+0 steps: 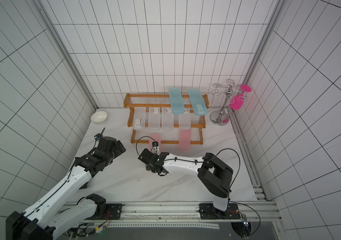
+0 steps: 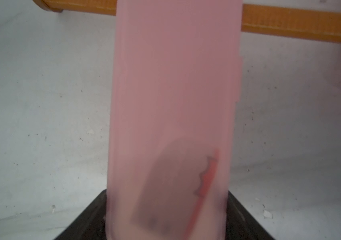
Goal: Place the pencil cases on the shelf according to color
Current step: Place the pencil case on the shelf.
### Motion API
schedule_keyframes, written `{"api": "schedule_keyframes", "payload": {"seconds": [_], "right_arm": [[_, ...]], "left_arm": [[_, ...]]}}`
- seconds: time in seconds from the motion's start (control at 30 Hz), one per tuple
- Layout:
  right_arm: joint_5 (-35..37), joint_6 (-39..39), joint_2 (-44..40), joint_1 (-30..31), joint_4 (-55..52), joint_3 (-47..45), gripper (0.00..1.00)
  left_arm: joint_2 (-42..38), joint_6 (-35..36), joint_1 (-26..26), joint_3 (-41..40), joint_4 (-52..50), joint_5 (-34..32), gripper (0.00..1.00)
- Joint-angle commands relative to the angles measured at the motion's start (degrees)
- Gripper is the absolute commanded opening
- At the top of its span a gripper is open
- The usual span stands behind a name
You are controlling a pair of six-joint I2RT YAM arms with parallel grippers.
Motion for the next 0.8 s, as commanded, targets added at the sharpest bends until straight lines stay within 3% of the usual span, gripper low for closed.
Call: {"api": "schedule_keyframes", "payload": {"seconds": [0.0, 0.27, 0.77], "right_arm": [[0.16, -2.55, 2.18, -1.98, 0.58, 5.30, 0.59], [-1.10, -3.55, 8.63, -5.35, 0.32, 11.65, 0.59], [-0.22, -4.68, 16.70, -8.82, 0.32, 20.30, 0.58]], "left_arm": [[0.70, 2.02, 1.58, 0.63, 3.04, 1.39, 0.98], [3.09, 2.60, 4.80, -0.55, 5.35, 4.56, 0.98], [3.21, 3.09, 5.35, -1.32, 6.81, 5.23, 0.98]]}}
